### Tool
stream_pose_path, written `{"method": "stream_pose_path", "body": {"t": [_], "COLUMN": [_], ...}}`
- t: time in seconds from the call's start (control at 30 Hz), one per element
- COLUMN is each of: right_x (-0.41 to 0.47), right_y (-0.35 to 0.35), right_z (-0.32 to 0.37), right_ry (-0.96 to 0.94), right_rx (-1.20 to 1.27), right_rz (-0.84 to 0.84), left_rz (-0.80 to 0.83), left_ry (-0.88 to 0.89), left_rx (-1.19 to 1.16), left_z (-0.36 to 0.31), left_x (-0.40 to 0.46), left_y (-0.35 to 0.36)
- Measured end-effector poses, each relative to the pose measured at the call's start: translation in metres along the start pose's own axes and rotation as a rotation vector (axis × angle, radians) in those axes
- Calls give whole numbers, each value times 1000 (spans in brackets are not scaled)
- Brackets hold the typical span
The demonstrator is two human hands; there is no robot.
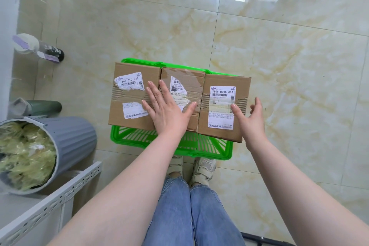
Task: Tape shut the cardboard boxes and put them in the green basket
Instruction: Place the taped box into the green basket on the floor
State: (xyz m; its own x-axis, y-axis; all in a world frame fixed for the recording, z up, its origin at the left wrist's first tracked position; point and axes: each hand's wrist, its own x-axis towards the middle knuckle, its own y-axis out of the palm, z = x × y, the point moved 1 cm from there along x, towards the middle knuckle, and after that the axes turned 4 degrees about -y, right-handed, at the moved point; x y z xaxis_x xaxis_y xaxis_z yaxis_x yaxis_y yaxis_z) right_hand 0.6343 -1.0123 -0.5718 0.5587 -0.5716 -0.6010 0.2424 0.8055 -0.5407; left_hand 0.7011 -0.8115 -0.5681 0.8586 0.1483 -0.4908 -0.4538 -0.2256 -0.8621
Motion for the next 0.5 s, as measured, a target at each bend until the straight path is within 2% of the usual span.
{"method": "stream_pose_path", "body": {"t": [0.17, 0.27, 0.4, 0.5], "right_x": [-17, -34, -77, -117], "right_y": [-5, -7, -6, -9], "right_z": [24, 47, 87, 121], "right_ry": [-5, -40, -78, -142], "right_rx": [-121, -120, 30, 77], "right_rz": [-45, -73, 133, 245], "left_rz": [68, 124, 193, 170], "left_ry": [0, 1, -135, -217], "left_rx": [-37, -188, -547, -701], "left_z": [-6, -5, 10, 28], "left_x": [-19, -31, -54, -77], "left_y": [-22, -38, -73, -112]}}
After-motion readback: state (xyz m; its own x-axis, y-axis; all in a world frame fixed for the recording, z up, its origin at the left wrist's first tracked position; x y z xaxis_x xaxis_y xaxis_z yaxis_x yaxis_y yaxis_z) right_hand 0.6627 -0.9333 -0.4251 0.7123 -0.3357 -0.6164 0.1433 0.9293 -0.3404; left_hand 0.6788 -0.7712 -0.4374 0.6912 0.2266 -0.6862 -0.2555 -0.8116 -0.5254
